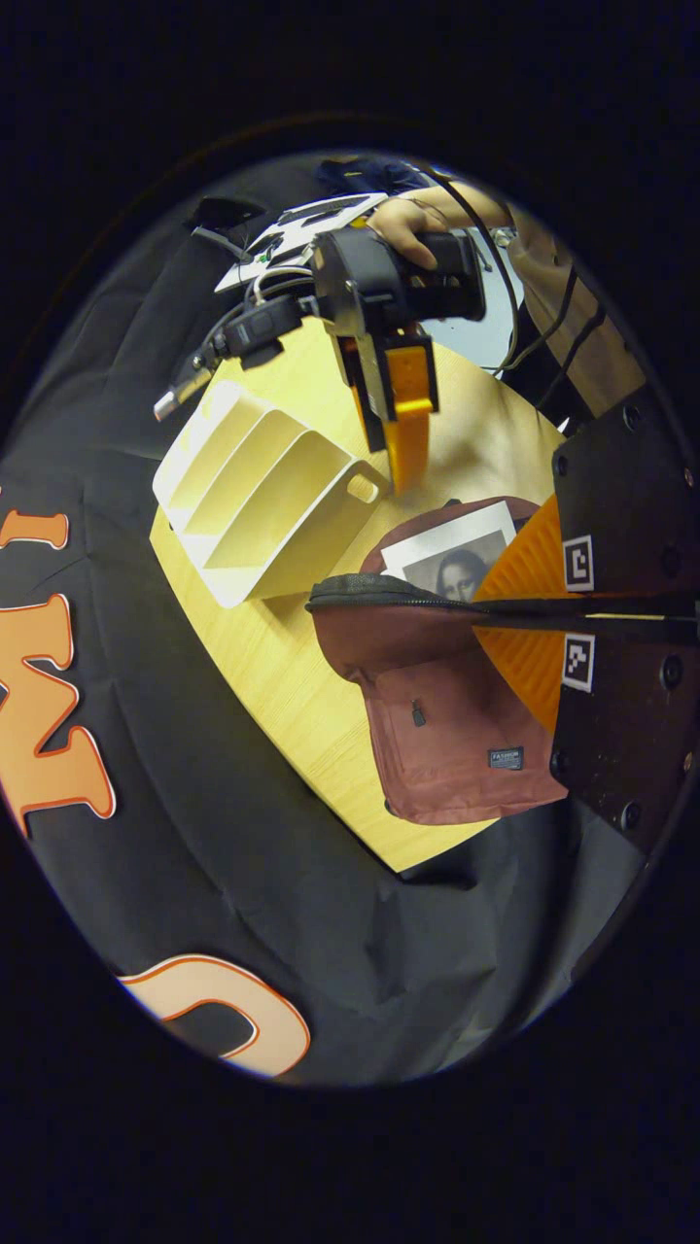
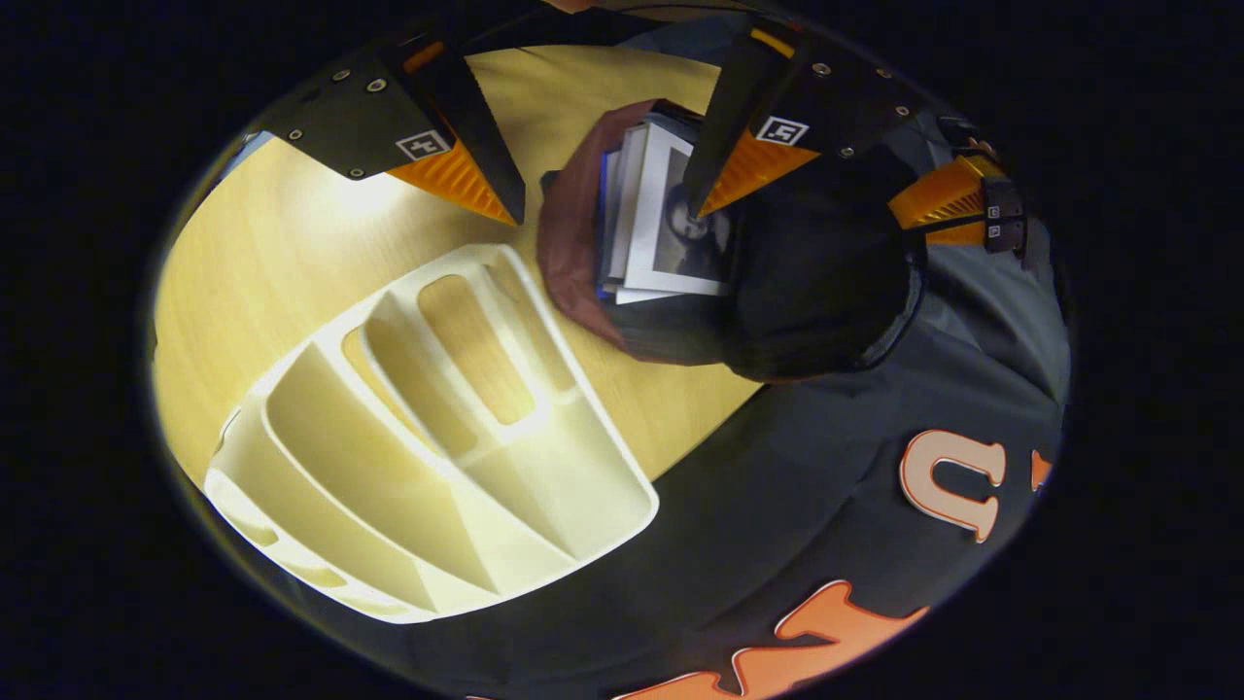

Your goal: Open the schoolbag, grab two books from the bookshelf and put them into the schoolbag.

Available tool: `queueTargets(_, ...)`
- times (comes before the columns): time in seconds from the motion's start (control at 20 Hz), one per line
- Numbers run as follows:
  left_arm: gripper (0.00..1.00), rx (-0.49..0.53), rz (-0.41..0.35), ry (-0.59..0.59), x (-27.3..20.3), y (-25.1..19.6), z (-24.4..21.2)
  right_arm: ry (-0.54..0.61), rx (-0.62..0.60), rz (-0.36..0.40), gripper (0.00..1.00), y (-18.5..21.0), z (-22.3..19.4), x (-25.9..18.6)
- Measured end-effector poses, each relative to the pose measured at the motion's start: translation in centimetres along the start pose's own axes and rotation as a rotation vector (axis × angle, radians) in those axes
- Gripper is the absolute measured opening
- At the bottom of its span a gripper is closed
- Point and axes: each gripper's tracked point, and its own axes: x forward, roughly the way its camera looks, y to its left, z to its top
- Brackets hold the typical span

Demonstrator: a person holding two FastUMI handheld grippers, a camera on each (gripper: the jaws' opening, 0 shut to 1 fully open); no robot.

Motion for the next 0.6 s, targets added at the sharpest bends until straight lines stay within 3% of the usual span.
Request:
queueTargets(0.25,0.13,-0.079,-0.094,0.024,2.3,-3.6,-1.0,0.006,0.006,-0.057,0.98,-5.5,0.8,-2.9)
queueTargets(0.3,0.27,-0.093,-0.091,0.027,2.5,-4.0,-1.4,0.016,0.002,-0.062,0.98,-6.4,0.8,-3.2)
queueTargets(0.35,0.32,-0.110,-0.083,0.033,2.9,-4.4,-1.5,0.030,0.002,-0.062,0.98,-7.2,0.9,-3.5)
queueTargets(0.5,0.87,-0.173,-0.046,0.048,4.1,-5.5,-1.4,0.068,-0.017,-0.068,0.98,-10.0,2.0,-4.4)
queueTargets(0.6,0.93,-0.210,0.001,0.046,4.6,-5.9,-0.9,0.091,-0.047,-0.076,0.98,-11.9,3.1,-5.3)
